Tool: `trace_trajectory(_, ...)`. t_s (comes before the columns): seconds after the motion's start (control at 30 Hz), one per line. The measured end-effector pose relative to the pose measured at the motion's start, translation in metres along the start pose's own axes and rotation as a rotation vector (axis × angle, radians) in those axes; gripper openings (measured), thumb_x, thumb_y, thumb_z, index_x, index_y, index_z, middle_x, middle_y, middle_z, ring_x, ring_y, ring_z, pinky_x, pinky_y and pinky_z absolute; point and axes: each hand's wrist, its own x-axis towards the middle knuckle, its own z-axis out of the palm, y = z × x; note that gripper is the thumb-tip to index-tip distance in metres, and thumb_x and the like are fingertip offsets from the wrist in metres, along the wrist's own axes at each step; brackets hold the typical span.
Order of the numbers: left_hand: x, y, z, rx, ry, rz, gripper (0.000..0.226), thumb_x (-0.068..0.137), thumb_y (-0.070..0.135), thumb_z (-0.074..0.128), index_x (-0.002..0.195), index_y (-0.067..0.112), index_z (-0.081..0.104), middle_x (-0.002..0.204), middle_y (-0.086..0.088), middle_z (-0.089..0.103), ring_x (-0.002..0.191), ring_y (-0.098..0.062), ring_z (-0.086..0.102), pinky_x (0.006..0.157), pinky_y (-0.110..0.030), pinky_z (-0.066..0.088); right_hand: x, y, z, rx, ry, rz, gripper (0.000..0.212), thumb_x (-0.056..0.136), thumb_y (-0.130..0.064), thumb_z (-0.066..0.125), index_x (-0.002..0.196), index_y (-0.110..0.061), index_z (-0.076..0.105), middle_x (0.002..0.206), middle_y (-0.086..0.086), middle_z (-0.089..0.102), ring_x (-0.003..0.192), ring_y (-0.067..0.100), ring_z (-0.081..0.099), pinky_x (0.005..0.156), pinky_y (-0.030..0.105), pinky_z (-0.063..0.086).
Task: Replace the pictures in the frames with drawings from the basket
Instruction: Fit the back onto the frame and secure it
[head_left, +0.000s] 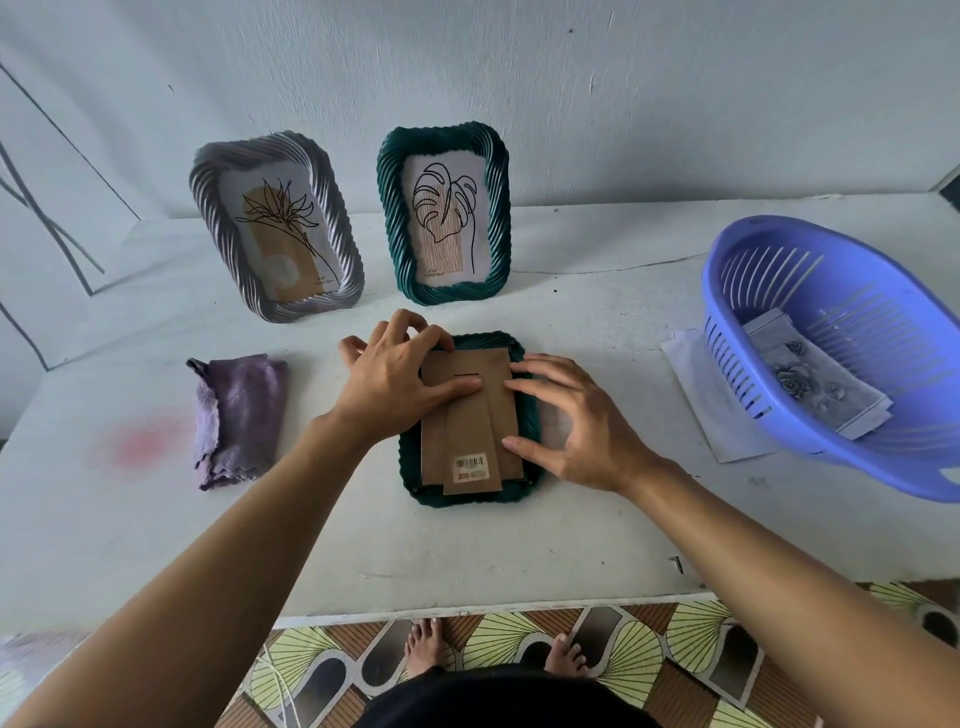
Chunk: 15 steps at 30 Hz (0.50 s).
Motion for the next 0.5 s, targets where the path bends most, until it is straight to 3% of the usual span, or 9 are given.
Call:
trace_trajectory(0.23,-0.0024,0.0035,0.0061,-0.054,0.123,-0.049,0.066,0.067,0.086,0.056,0.104,0.032,0.066,0.119,0.008,0.051,0.114,-0.019,0.053,0.091,-0.042,0.022,0.0001,0.0008,0.001,0.012,0.009,0.002,0.063,0.082,-0.049,0.075,0.134,-0.017,0.061,0.146,-0.006,0.05,0.143,0.006,0.033,0.116,0.038,0.036)
trace_trajectory(0.5,-0.0005,0.006,0.0074,-0.084,0.149,-0.088,0.065,0.064,0.084,0.064,0.097,0.028,0.066,0.114,0.009,0.053,0.112,-0.017,0.054,0.087,-0.039,0.02,0.0005,0.0,0.0018,0.023,0.03,-0.01,0.063,0.082,-0.044,0.078,0.134,-0.013,0.062,0.146,-0.003,0.052,0.143,0.007,0.033,0.116,0.038,0.037)
